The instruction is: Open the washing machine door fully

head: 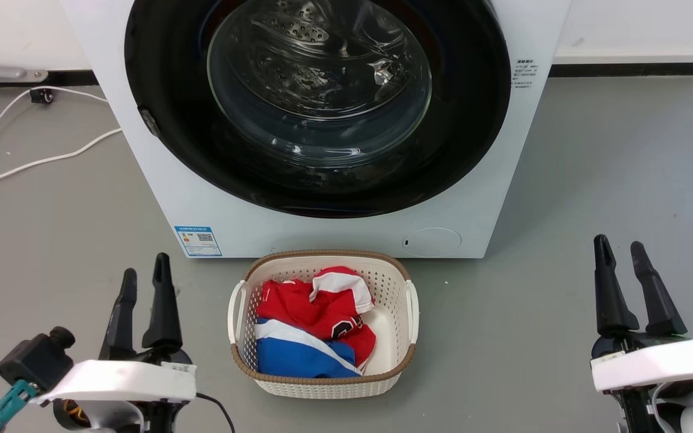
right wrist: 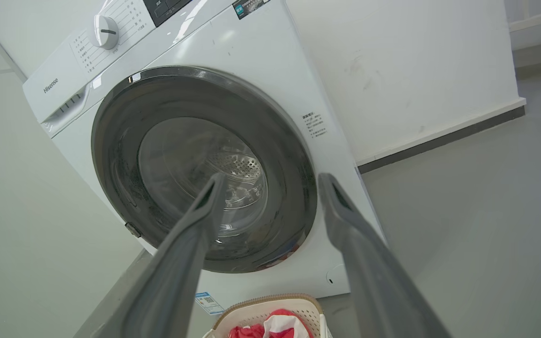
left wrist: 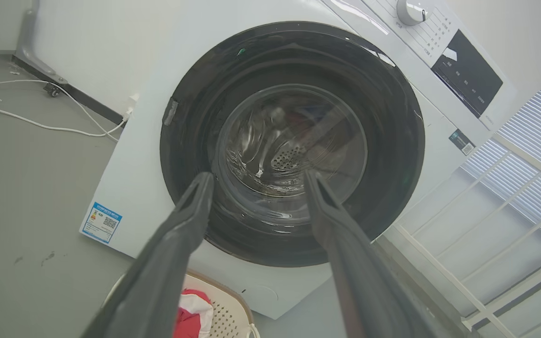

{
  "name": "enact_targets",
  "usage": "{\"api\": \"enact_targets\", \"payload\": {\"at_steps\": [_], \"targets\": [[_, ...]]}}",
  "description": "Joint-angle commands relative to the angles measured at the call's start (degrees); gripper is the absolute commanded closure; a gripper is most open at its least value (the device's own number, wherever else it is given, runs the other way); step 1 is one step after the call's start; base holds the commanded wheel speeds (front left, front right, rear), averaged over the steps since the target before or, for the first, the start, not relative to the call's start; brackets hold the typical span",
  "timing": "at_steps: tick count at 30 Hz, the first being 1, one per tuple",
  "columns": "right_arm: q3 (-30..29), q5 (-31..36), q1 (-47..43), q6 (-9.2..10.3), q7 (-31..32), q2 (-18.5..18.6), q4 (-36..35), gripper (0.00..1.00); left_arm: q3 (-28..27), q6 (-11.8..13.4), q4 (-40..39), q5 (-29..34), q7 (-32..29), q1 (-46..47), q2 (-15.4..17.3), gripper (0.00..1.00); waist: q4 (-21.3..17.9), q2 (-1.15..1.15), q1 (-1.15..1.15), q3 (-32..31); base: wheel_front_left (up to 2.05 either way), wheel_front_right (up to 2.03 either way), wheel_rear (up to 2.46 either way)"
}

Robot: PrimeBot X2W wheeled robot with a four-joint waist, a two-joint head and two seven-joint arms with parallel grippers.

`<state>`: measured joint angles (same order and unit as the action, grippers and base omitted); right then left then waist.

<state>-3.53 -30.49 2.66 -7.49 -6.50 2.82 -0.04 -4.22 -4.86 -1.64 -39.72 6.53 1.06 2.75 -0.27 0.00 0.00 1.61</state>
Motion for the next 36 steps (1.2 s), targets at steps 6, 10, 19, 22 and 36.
{"api": "enact_targets", "payload": {"at_steps": [6,10,19,22,36], "targets": [[0.6,7.4,0.0,0.00,-1.3,0.1,-1.9,0.00,3.4,0.2,-2.7,8.8,1.4,-0.3,0.2,0.00,0.1,0.00,0.00,0.2,0.00,0.00,0.00],[0.9,10.6,-0.2,0.00,-1.9,0.1,-1.9,0.00,6.1,1.4,-3.1,13.0,2.0,-0.7,1.4,0.00,0.1,0.00,0.00,0.1,0.00,0.00,0.00],[0.8,17.5,-0.5,0.00,-3.3,0.1,-2.3,0.00,11.6,5.9,-3.4,18.9,3.3,-1.0,4.4,0.00,0.0,0.00,0.00,0.2,0.00,0.00,0.00],[0.7,19.5,-0.7,0.00,-3.7,0.1,-2.2,0.00,13.5,7.6,-3.4,20.6,3.7,-0.9,5.4,0.00,0.0,0.00,0.00,0.2,0.00,0.00,0.00],[1.2,25.1,-1.0,0.00,-5.4,0.1,-1.8,0.00,20.2,12.1,-2.7,26.1,5.4,-0.7,8.5,0.00,-0.1,0.00,0.00,0.4,0.00,0.00,0.00]]}}
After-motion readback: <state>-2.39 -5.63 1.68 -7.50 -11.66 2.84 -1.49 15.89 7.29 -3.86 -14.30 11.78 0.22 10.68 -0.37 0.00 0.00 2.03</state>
